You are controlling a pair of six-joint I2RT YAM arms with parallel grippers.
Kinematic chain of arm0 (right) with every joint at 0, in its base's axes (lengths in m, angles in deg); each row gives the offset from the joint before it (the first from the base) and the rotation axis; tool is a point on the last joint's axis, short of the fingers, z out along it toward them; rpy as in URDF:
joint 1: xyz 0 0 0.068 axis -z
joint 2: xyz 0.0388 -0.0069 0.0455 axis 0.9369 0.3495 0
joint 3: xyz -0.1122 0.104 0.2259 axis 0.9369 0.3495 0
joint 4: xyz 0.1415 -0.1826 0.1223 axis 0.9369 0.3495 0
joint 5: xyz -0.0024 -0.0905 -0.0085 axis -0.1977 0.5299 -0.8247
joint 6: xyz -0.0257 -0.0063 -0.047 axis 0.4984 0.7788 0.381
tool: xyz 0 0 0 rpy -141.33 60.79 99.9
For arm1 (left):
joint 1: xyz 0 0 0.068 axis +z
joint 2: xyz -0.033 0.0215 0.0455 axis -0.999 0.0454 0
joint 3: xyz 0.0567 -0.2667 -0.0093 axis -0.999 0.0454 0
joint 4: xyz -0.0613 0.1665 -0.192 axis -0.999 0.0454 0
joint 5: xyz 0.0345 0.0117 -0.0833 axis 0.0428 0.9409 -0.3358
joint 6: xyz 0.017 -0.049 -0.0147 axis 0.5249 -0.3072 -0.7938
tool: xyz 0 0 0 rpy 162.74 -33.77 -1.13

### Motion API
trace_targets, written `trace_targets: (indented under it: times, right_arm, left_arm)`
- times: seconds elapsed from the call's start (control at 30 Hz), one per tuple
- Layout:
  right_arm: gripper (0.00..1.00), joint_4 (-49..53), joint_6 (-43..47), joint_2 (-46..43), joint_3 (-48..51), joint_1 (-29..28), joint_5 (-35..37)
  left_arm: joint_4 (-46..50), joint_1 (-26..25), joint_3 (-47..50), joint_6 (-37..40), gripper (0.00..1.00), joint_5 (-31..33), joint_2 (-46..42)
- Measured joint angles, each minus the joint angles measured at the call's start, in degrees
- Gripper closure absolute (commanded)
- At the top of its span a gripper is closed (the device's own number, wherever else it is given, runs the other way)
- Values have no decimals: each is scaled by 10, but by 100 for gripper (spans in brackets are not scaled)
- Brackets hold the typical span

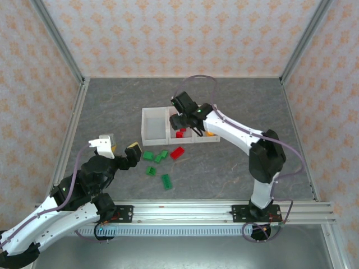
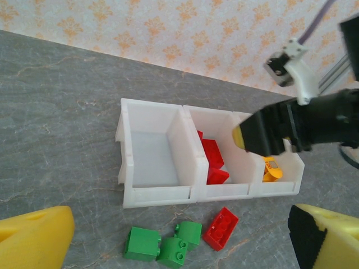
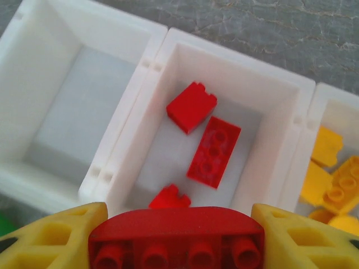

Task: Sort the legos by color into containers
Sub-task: Place the lego in the container.

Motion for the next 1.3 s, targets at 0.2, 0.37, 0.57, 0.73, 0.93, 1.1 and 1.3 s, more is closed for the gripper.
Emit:
trace_targets:
  times: [0.2, 0.37, 0.57, 0.73, 0.93, 1.1, 1.3]
  right_arm:
    - [57, -2, 0, 112, -94, 4, 0]
    - [51, -1, 2, 177, -166, 13, 3]
    - [38, -2, 2, 196, -191, 24, 2]
    - [24, -3, 2, 196, -188, 23, -5]
    - [12, -21, -7, 175, -150, 25, -16]
    - [7, -21, -17, 144, -127, 25, -35]
    - [4, -22, -36, 77, -86, 25, -53]
  left_arm:
    - [0, 0, 0, 0, 1, 0, 5]
    - [0, 0, 0, 0, 1, 1, 5]
    - [0, 0, 0, 0, 1, 2, 2]
    - [0, 0, 0, 0, 1, 3, -1]
    - [0, 0, 0, 0, 1, 3, -1]
    - [0, 0, 0, 0, 1, 3, -1]
    - [0, 0, 0, 0, 1, 3, -1]
